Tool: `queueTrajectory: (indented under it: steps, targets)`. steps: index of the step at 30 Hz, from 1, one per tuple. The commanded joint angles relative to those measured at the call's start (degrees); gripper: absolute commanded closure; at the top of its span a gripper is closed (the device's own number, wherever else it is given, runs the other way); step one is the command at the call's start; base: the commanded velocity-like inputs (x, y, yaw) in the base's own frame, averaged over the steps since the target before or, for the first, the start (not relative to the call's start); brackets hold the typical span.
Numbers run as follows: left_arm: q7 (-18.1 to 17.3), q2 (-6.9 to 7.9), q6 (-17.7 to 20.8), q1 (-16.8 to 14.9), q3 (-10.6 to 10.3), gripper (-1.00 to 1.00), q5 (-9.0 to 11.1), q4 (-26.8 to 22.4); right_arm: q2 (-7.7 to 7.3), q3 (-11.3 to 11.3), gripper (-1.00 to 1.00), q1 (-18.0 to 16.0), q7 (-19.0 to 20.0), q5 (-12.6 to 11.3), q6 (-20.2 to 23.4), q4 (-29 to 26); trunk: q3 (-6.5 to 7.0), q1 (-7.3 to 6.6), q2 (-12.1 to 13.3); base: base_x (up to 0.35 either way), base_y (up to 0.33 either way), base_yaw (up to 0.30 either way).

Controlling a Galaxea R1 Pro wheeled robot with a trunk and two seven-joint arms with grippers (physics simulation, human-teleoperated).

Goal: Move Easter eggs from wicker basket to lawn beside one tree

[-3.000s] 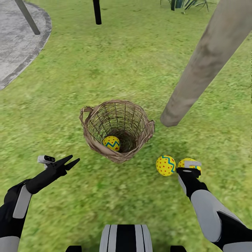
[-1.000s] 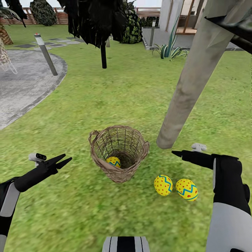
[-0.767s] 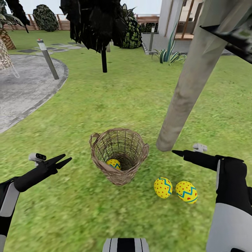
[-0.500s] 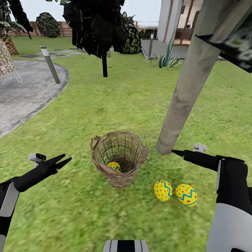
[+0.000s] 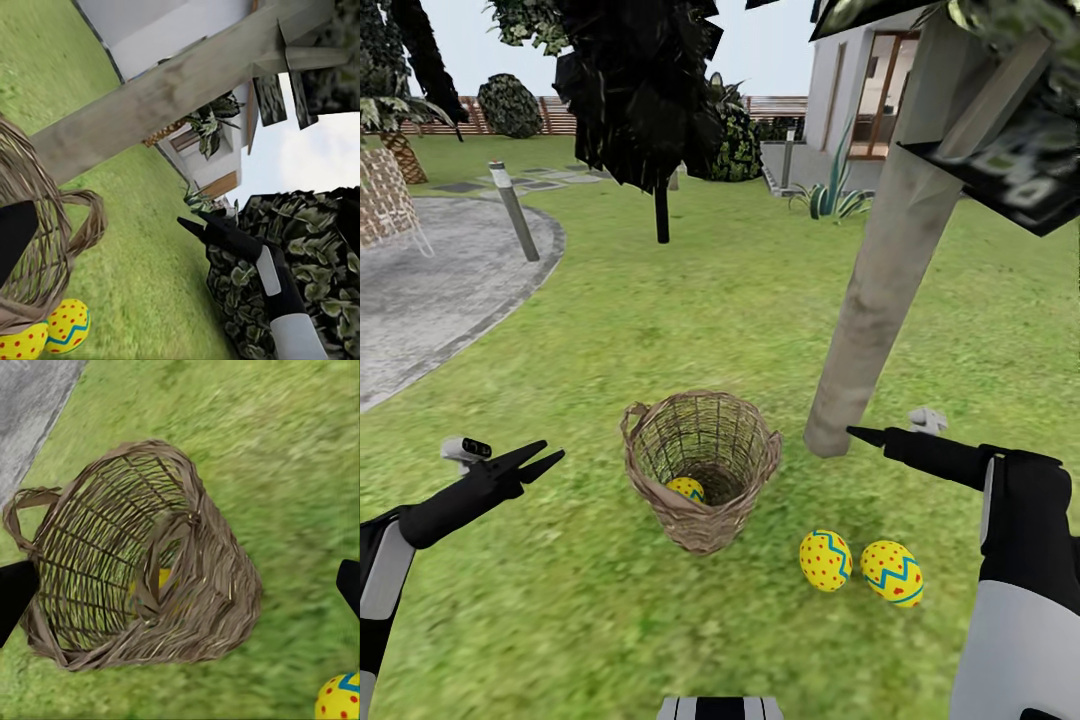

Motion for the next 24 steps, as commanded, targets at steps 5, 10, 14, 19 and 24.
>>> queueTrajectory:
  steps: [5,10,14,19,24]
  targets:
    - [0.0,0.07,0.43,-0.19,0.0,-1.0,0.14,0.04,0.09,0.06,-1.0,-0.04,1.06,0.59,0.19,-0.03,1.07,-0.14,0.05,0.0,0.0,0.026]
    - [0.03,0.1,0.43,-0.28,0.0,-1.0,0.07,0.1,0.02,0.08,-1.0,-0.04,1.81,0.59,0.08,-0.06,2.18,-0.26,0.12,0.0,0.0,0.193]
    - [0.03,0.32,0.44,-0.29,0.07,-1.0,0.06,0.18,0.15,0.19,-1.0,-0.02,1.88,0.59,0.03,-0.06,3.06,-0.37,0.17,0.0,0.0,0.272]
    - [-0.04,1.27,0.43,-0.29,0.34,-1.0,0.13,0.27,0.41,1.85,-1.0,0.01,1.74,1.09,0.11,0.05,4.17,-0.5,0.24,0.0,0.0,0.285]
    - [-0.05,1.33,0.43,-0.29,0.44,-1.0,0.14,0.28,0.57,7.88,-1.0,0.02,0.72,1.36,0.56,0.3,5.28,-0.63,0.31,0.0,0.0,0.287]
